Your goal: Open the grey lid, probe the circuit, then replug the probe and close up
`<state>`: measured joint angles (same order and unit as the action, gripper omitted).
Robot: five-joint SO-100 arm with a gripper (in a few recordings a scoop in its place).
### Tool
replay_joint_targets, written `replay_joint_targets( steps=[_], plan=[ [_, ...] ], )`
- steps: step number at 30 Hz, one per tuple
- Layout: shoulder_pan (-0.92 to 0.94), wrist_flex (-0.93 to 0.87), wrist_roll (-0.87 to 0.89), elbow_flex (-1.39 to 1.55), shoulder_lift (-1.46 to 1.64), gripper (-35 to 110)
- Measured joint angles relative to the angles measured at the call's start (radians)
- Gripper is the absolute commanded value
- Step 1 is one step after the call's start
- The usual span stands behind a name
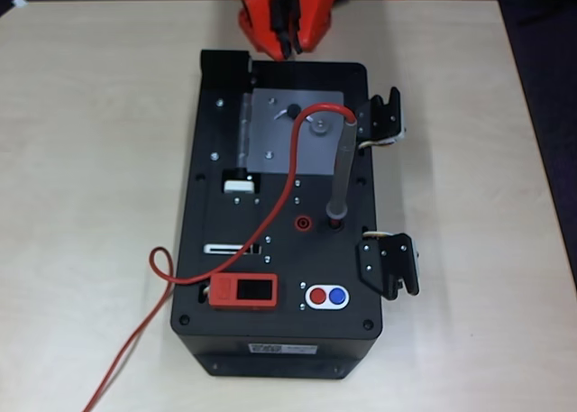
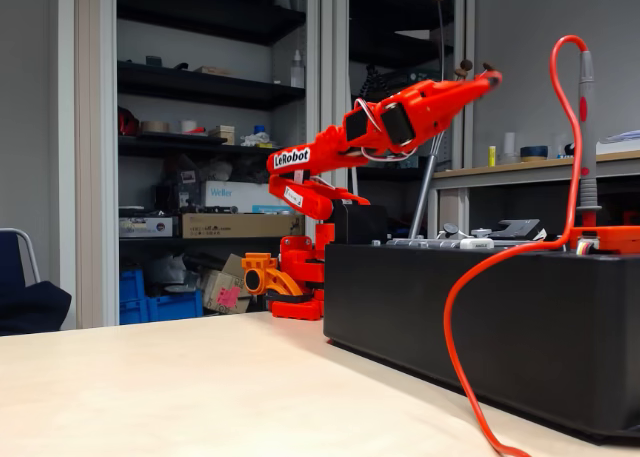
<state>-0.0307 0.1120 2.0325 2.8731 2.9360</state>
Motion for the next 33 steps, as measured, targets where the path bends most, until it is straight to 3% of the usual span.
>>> replay_joint_targets(
  steps=[6,12,21,33],
  plan=[
    [-0.035,0.133,0.235,0.109,0.114,1],
    [-0.014,0.135,0.367,0.126,0.233,1],
    [0.044,0.097,0.437,0.135,0.364,1],
    [0.080,0.256,0.537,0.138,0.376,1]
  ],
)
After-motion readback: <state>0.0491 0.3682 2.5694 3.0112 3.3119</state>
